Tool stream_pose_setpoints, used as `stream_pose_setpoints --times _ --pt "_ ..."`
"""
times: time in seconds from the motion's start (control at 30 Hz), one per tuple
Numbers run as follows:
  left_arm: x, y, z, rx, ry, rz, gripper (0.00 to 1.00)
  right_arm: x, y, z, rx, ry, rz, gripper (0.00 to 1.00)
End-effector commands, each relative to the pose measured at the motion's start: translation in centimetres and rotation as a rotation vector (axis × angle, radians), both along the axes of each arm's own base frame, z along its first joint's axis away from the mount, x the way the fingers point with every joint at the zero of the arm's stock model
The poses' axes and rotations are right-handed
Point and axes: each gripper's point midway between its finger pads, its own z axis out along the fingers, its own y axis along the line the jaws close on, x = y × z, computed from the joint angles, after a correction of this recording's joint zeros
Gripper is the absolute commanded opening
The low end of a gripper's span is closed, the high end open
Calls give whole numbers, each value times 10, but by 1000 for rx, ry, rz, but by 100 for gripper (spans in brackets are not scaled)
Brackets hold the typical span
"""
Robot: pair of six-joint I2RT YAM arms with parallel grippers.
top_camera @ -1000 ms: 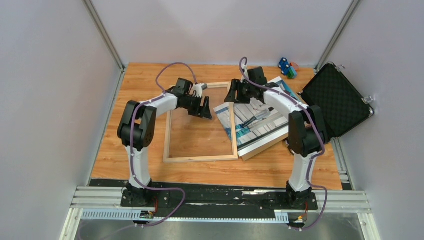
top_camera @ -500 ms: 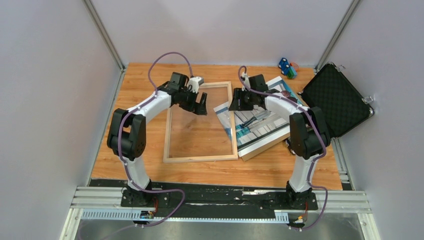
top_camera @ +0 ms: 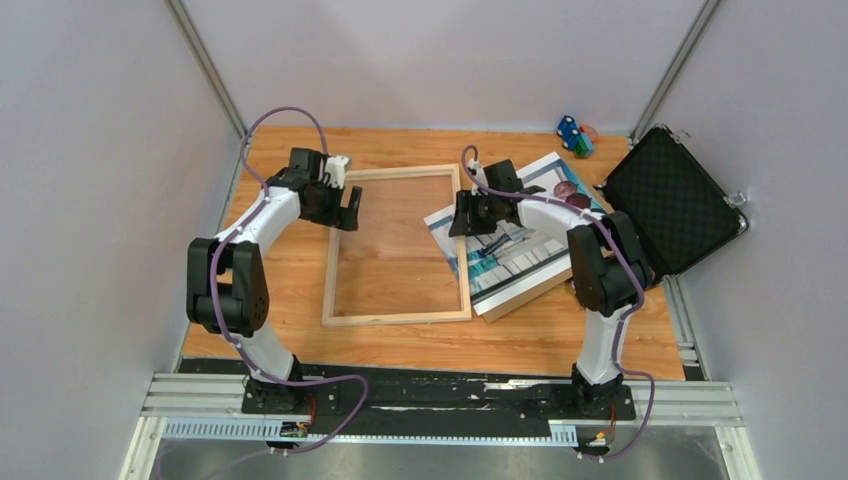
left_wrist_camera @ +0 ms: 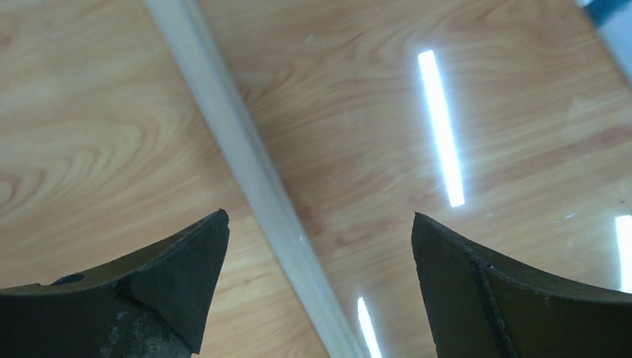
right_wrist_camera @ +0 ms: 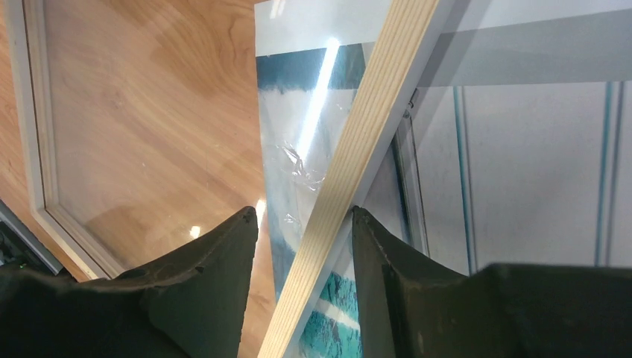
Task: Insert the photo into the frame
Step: Move the photo frame to the center of the board.
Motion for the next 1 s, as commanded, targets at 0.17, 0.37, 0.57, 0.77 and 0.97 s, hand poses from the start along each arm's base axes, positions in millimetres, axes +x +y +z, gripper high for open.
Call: stream_pose_setpoints --times 0.17,0.37,0.57,0.77,0.97 --pt "-34 64 -21 195 96 133 100 -11 39 4 68 9 78 48" --pt "-49 81 -41 216 183 166 98 -10 59 13 97 5 106 47" --pt "-56 89 -57 217 251 186 97 -3 71 14 121 11 118 47" --pt "-58 107 -69 206 294 225 97 3 83 18 157 20 136 47" --pt "-54 121 -72 208 299 247 97 2 100 19 190 35 170 47"
